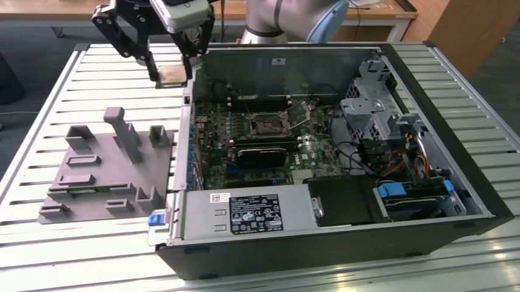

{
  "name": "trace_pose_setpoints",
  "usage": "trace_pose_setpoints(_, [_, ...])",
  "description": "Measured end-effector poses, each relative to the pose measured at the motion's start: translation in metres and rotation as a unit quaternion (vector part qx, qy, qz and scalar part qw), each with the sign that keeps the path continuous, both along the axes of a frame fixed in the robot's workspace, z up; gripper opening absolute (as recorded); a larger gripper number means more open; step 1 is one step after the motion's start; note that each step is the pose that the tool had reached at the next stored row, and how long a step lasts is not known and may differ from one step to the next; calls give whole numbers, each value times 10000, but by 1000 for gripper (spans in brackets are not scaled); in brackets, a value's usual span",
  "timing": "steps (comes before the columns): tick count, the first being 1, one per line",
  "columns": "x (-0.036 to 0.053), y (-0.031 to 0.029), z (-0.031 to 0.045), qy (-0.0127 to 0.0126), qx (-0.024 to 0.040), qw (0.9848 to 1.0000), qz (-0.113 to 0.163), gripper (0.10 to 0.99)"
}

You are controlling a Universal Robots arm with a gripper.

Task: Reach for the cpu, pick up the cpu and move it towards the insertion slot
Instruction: 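Pick up the cpu and move it towards the insertion slot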

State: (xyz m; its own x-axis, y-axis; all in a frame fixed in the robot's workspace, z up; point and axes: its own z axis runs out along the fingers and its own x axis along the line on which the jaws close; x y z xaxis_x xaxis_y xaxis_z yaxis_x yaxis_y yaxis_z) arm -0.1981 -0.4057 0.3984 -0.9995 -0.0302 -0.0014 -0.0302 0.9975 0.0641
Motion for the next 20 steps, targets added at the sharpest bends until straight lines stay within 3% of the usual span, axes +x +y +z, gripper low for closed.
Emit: trace_pose_setpoints(20, [409, 25, -9, 0, 0, 10000, 0, 529])
